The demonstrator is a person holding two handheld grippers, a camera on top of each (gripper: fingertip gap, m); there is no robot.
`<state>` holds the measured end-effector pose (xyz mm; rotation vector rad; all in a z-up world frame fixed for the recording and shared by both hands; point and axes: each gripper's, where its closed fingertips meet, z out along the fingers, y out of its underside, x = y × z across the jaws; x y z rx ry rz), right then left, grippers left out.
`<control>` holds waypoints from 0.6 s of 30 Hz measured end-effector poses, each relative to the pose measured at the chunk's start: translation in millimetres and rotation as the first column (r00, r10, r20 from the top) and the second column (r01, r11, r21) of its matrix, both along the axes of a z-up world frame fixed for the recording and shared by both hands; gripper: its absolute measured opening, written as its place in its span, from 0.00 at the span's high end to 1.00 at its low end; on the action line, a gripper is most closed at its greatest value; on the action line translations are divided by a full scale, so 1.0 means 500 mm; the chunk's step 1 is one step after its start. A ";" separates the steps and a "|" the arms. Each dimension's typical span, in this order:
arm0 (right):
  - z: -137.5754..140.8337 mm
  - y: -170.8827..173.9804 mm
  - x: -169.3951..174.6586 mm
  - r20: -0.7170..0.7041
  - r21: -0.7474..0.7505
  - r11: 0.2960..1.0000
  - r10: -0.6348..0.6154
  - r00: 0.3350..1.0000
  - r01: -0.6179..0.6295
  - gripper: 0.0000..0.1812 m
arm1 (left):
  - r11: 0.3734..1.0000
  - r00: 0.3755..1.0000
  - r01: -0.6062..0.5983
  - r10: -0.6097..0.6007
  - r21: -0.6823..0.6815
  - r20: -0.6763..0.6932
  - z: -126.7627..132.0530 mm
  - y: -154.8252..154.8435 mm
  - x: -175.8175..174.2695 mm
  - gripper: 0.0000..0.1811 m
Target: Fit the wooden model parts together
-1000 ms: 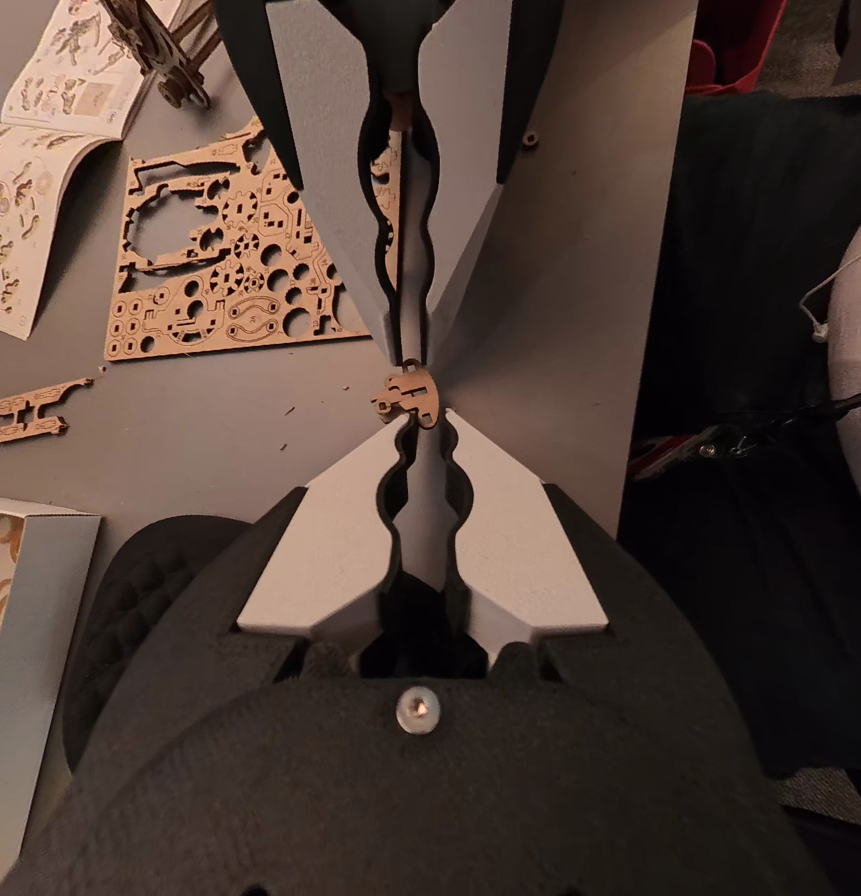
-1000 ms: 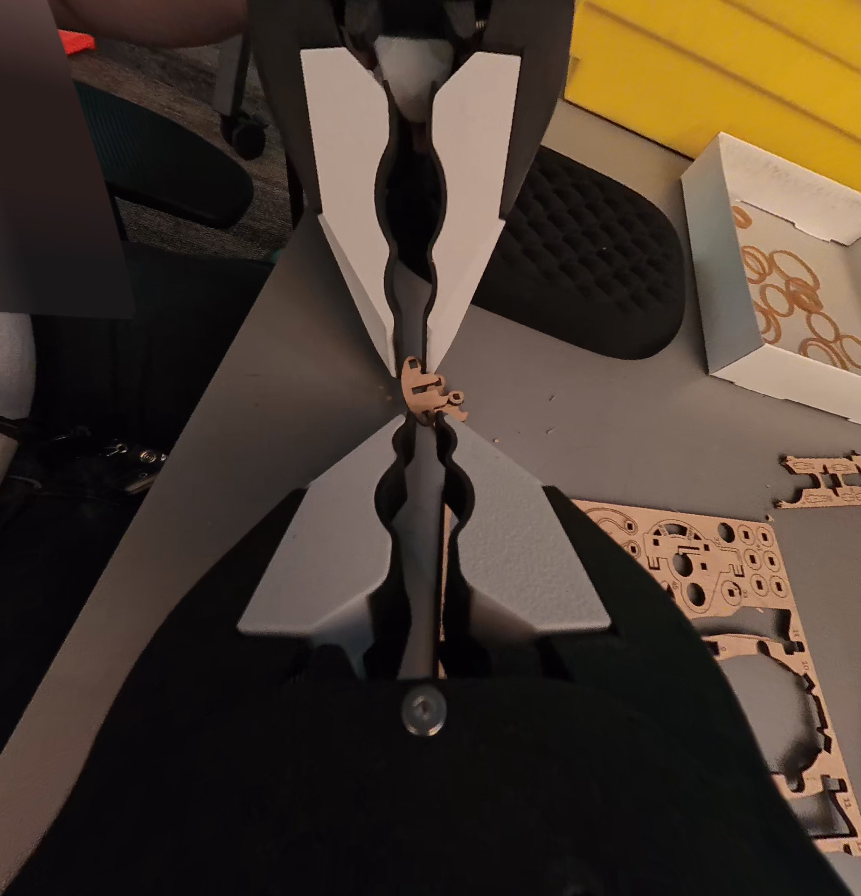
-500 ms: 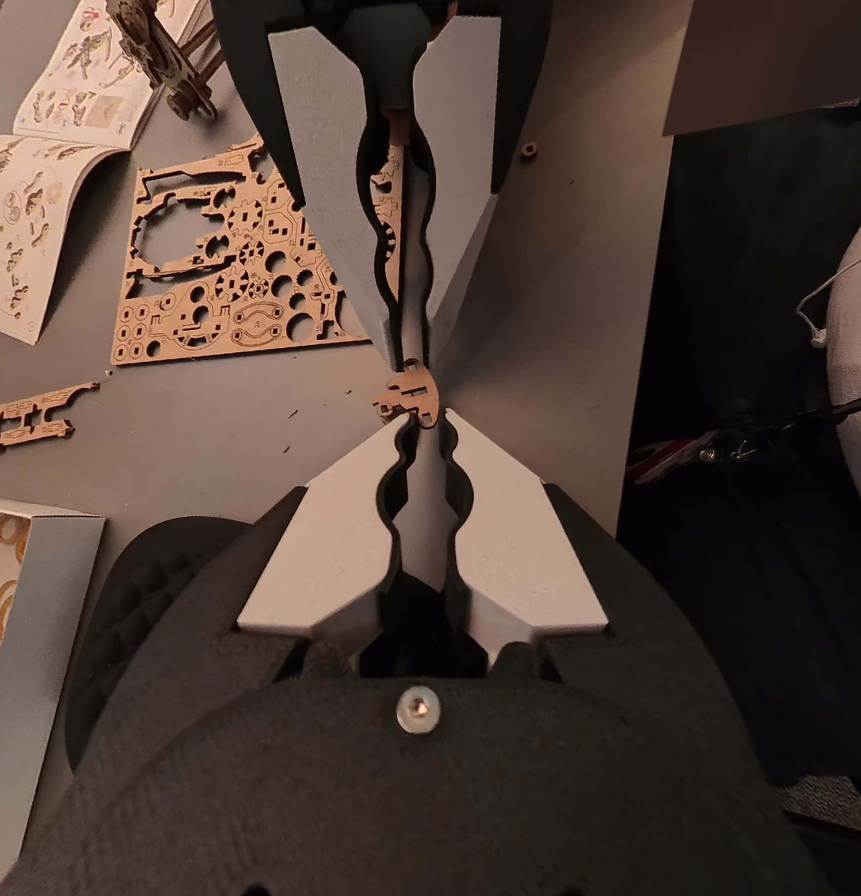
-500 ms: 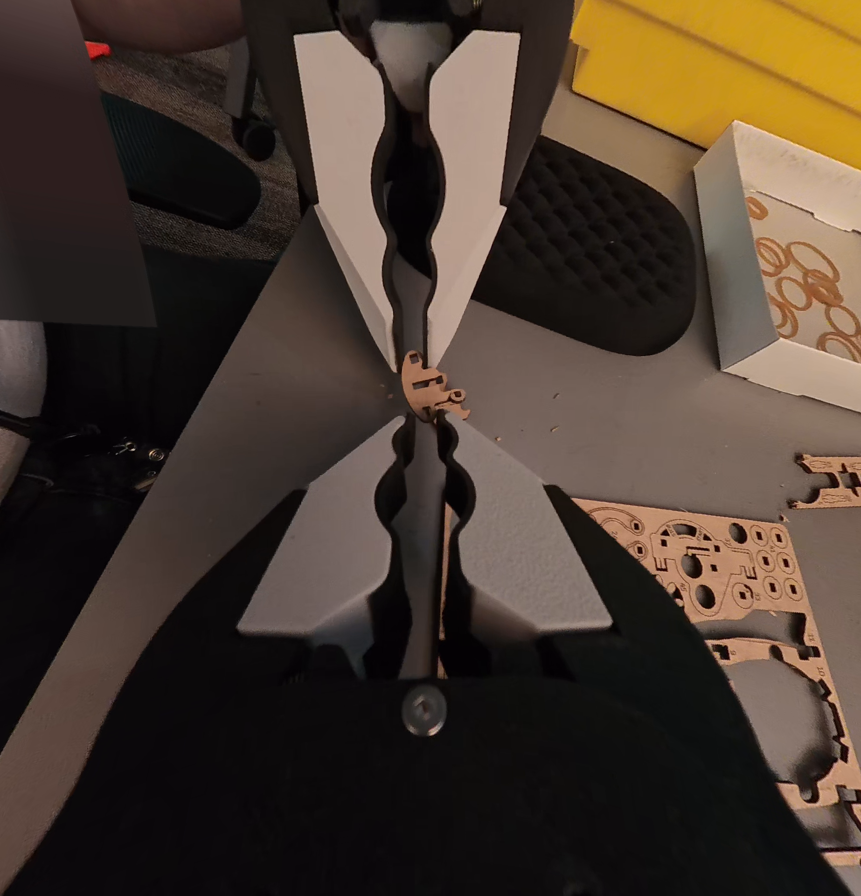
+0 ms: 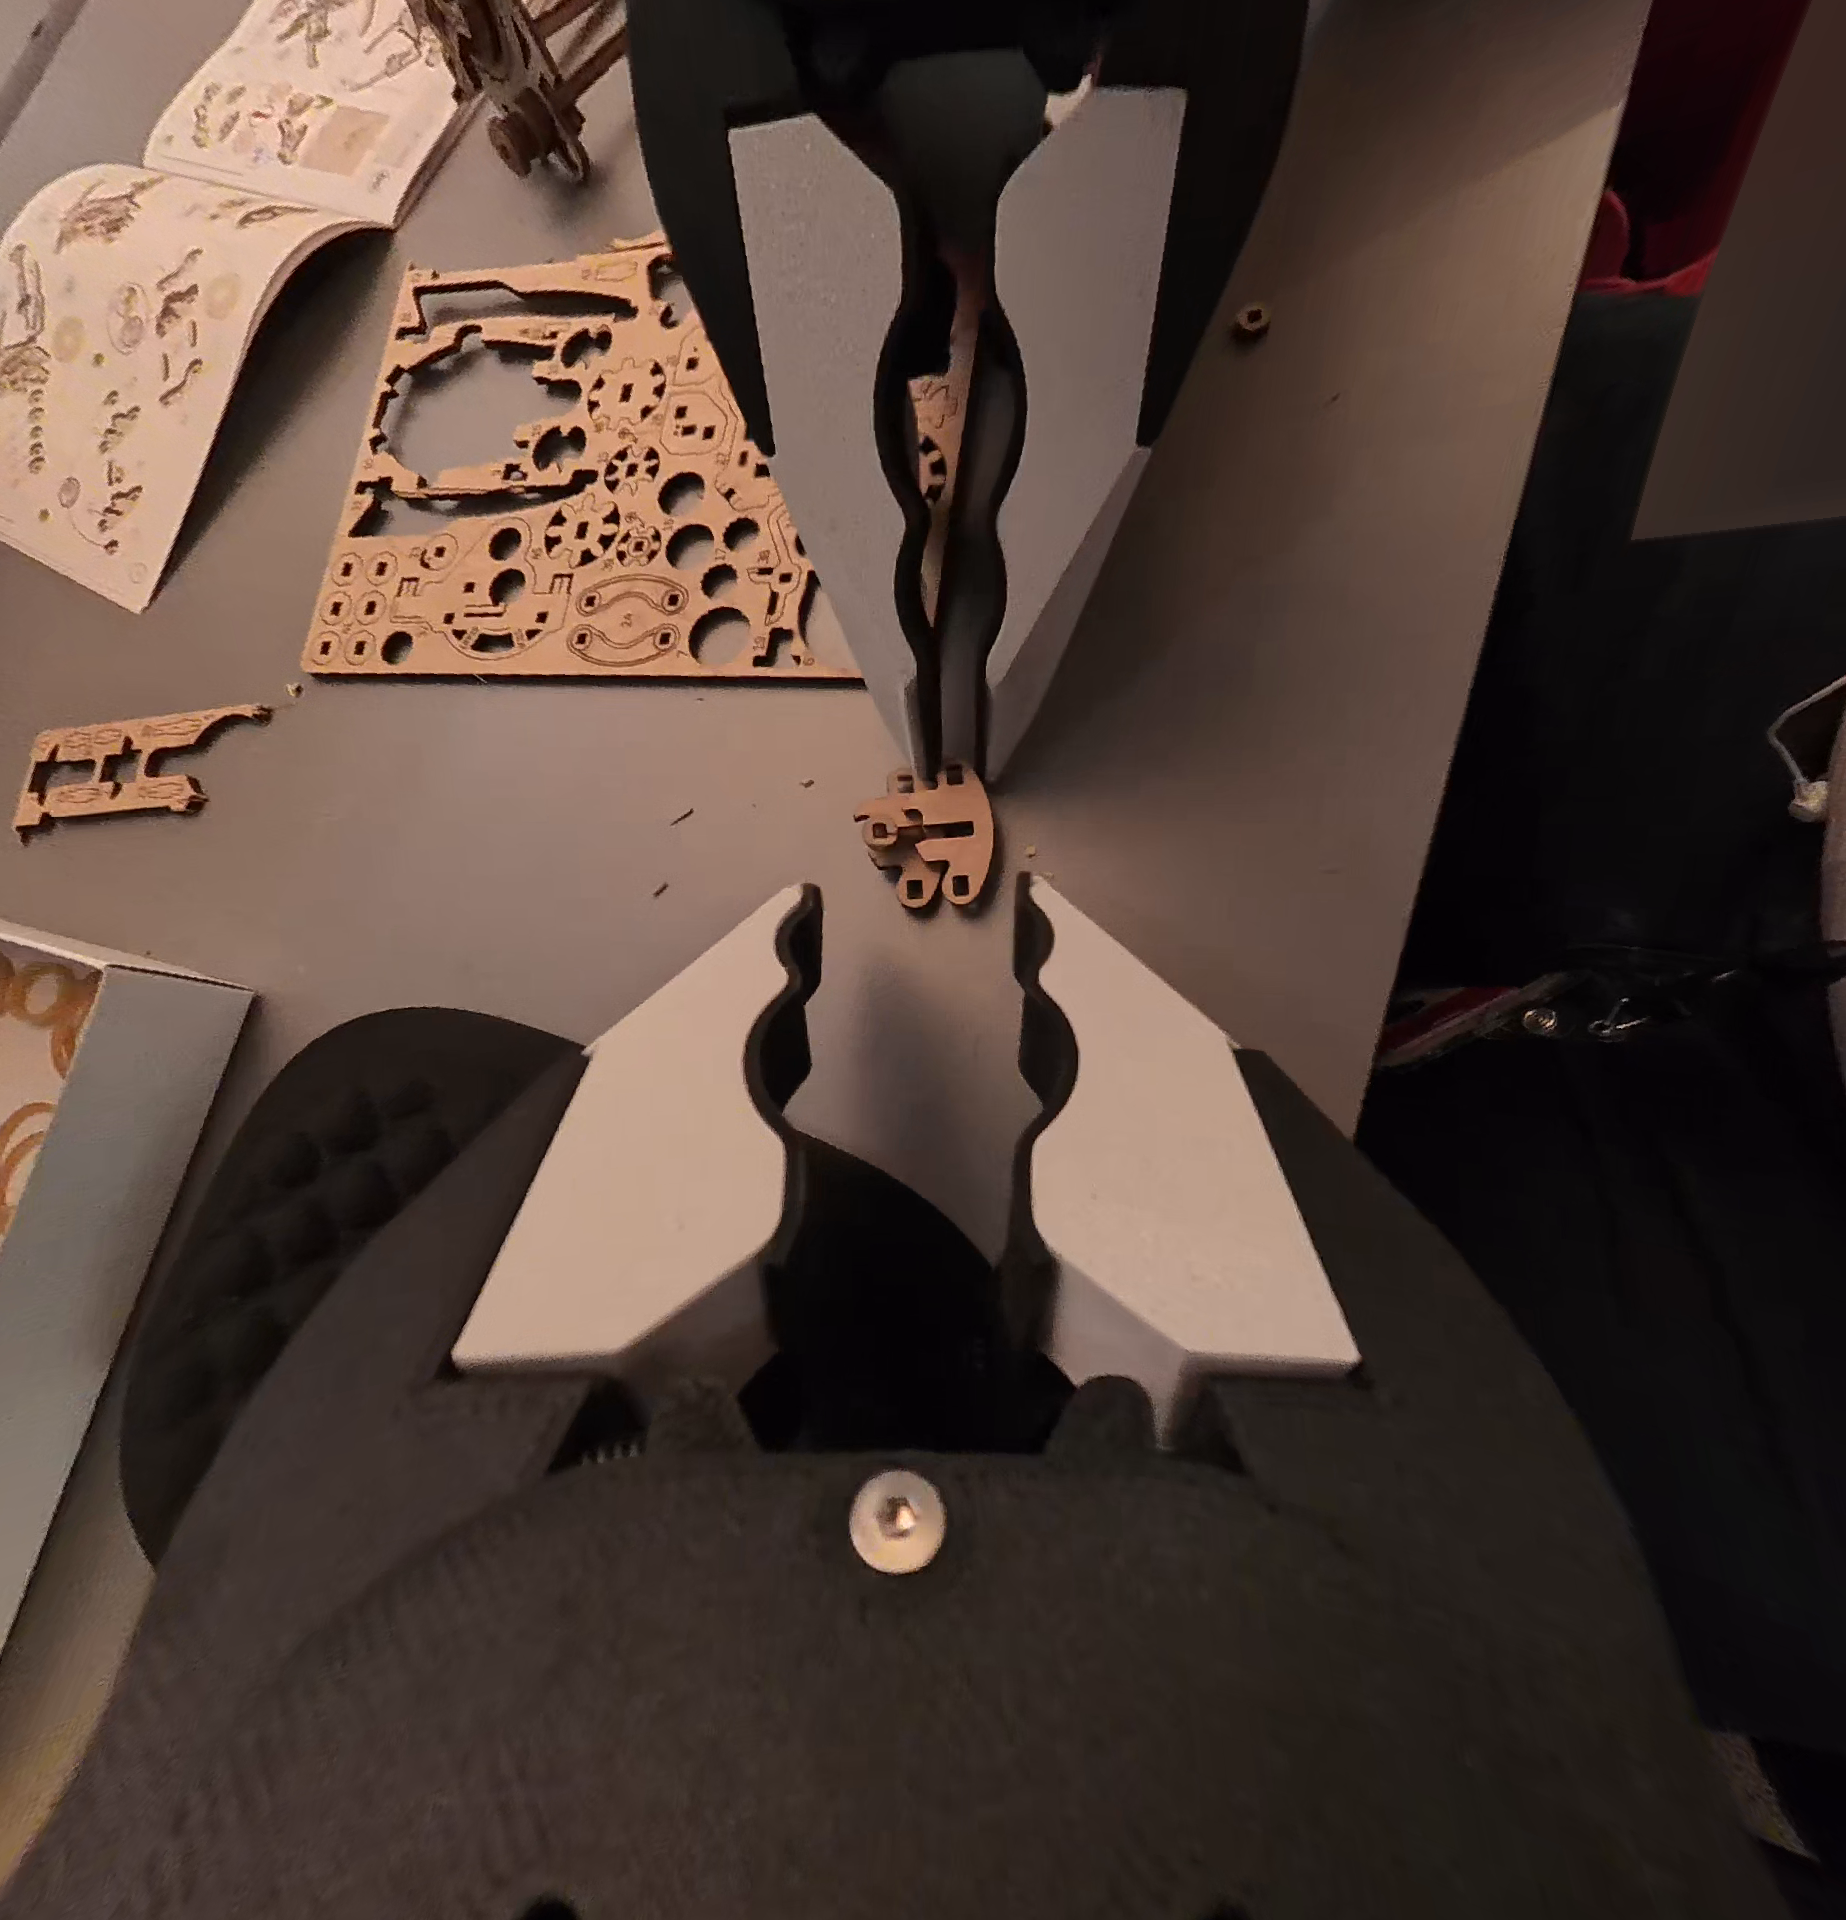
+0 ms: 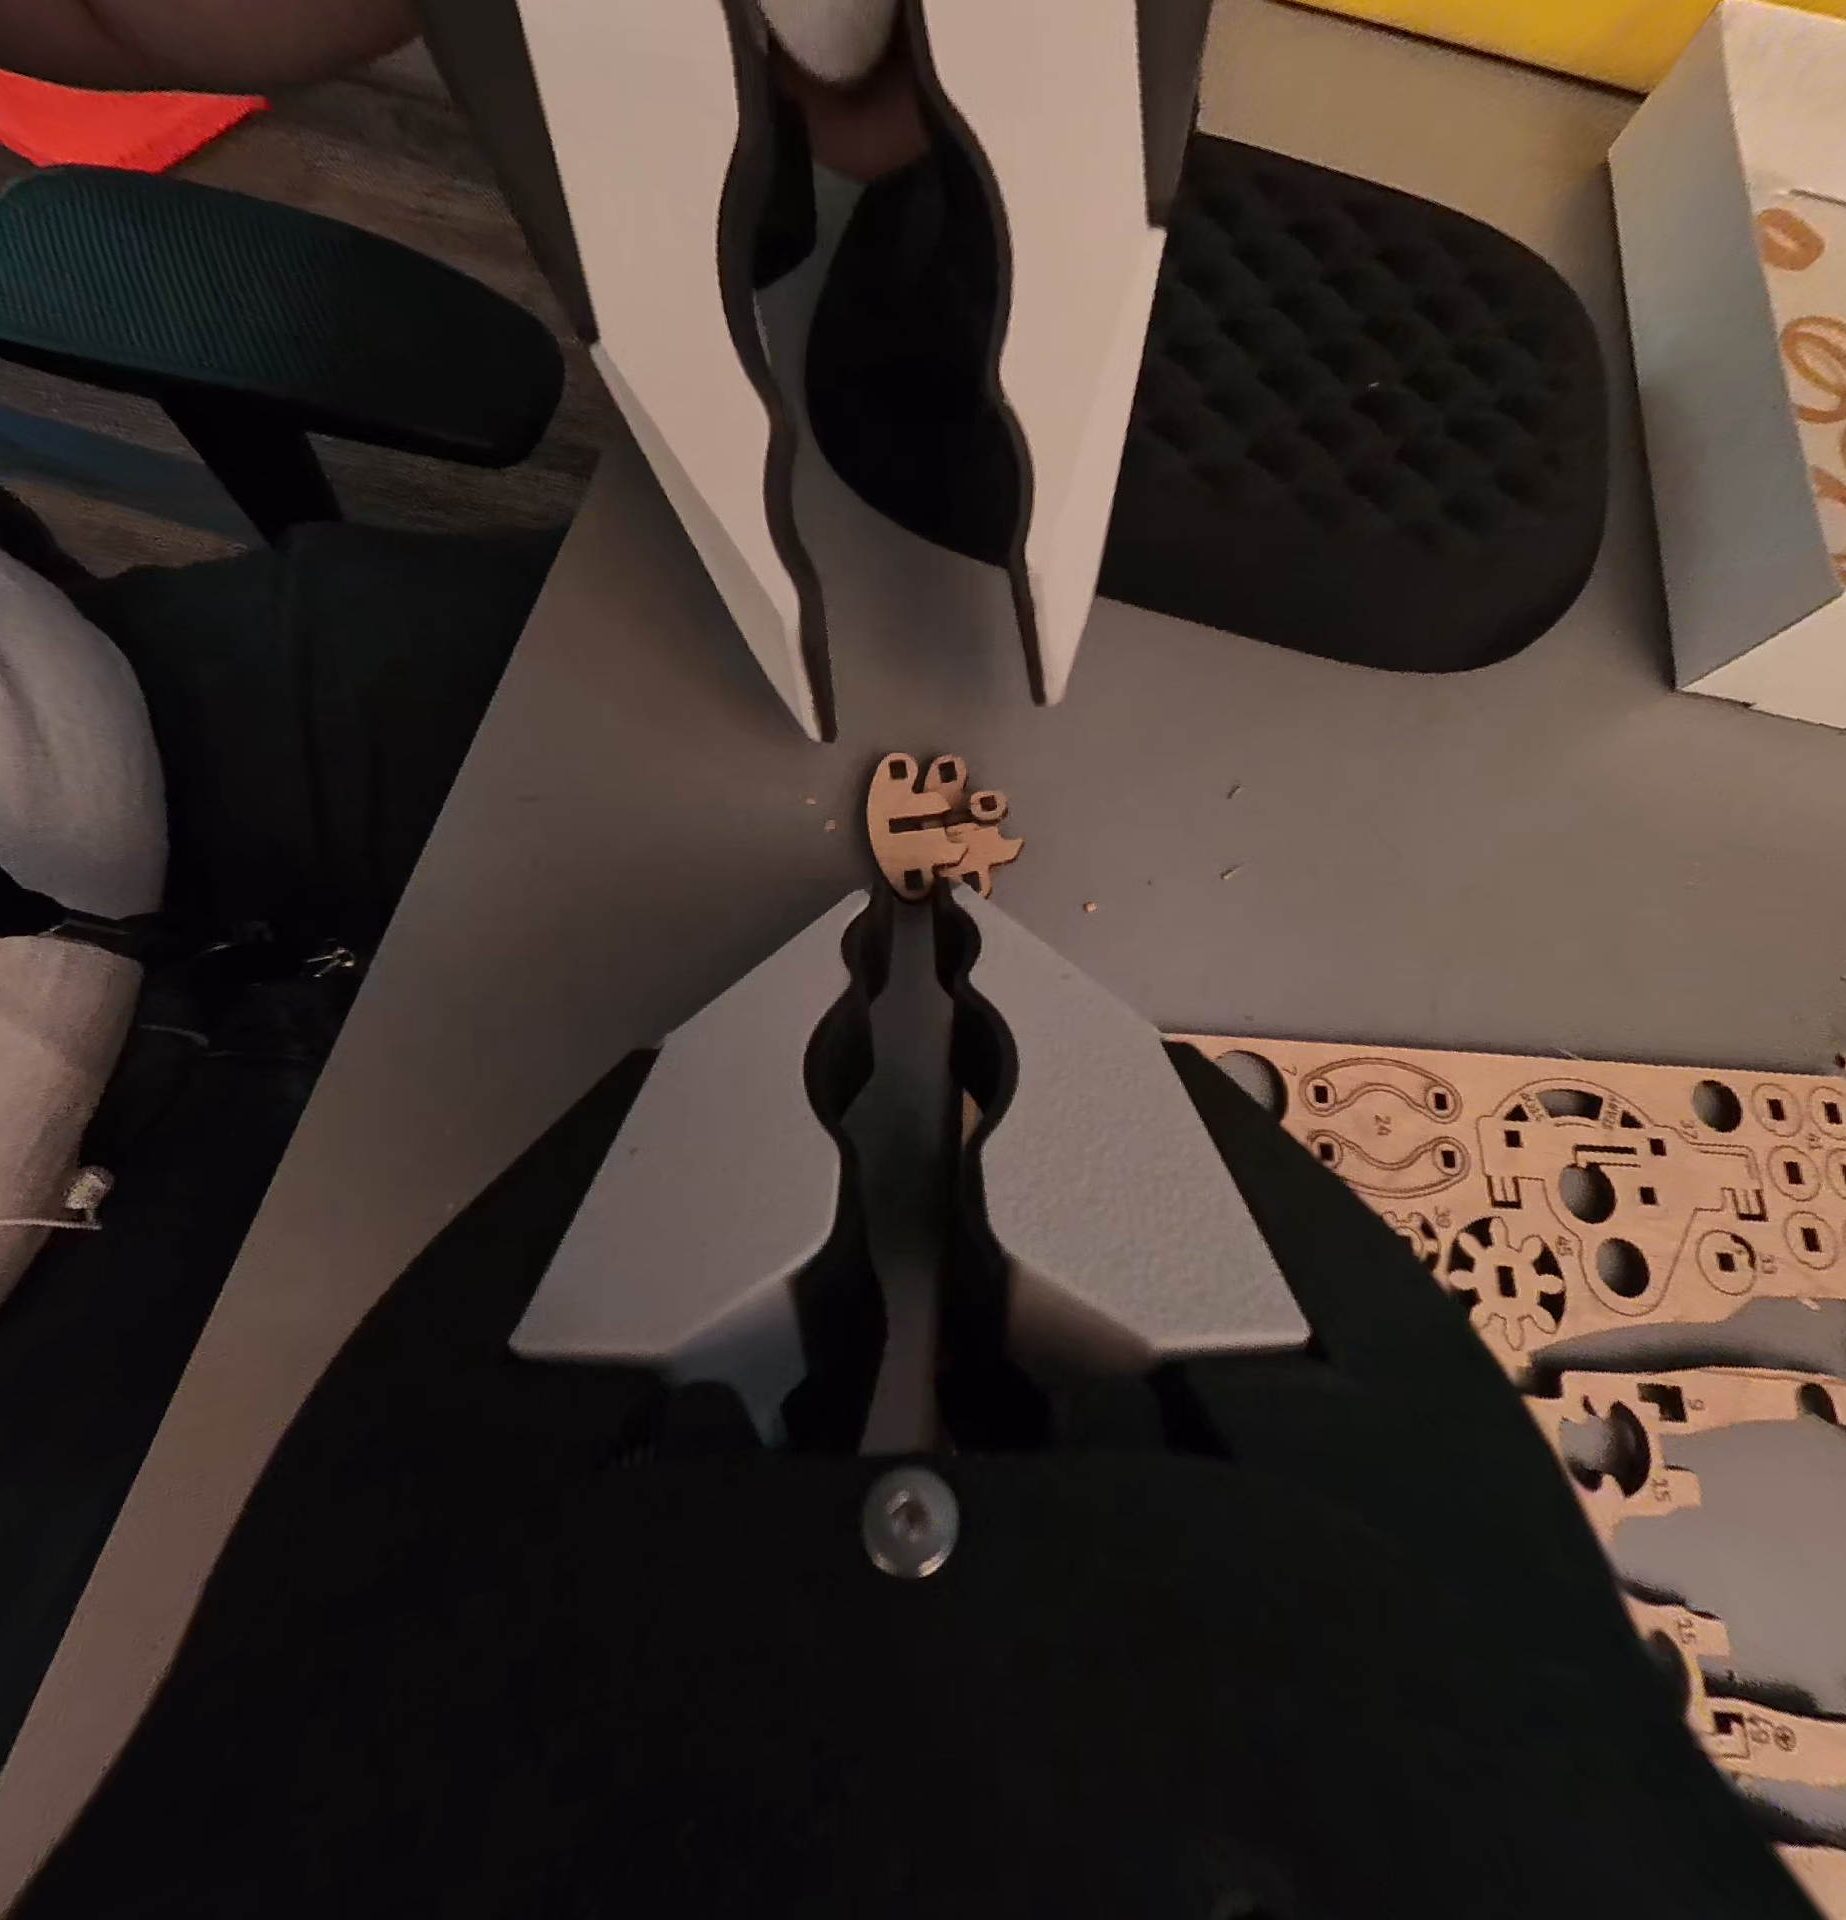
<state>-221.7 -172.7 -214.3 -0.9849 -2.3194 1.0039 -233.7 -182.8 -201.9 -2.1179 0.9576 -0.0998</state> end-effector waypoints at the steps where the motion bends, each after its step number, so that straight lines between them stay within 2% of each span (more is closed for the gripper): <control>1: 0.000 -0.001 0.000 0.006 -0.007 1.000 -0.002 1.000 0.002 0.97 | 1.000 1.000 0.002 -0.002 -0.003 -0.009 -0.004 0.002 -0.001 0.79; 7: 0.000 0.002 -0.004 0.013 -0.003 1.000 -0.017 1.000 0.017 0.97 | 0.999 1.000 0.018 -0.018 -0.031 -0.015 -0.017 0.019 0.004 0.77; 18: 0.001 0.008 -0.003 0.014 0.006 1.000 -0.025 1.000 0.024 0.97 | 0.996 0.999 0.028 -0.030 -0.088 -0.028 -0.023 0.024 0.010 0.81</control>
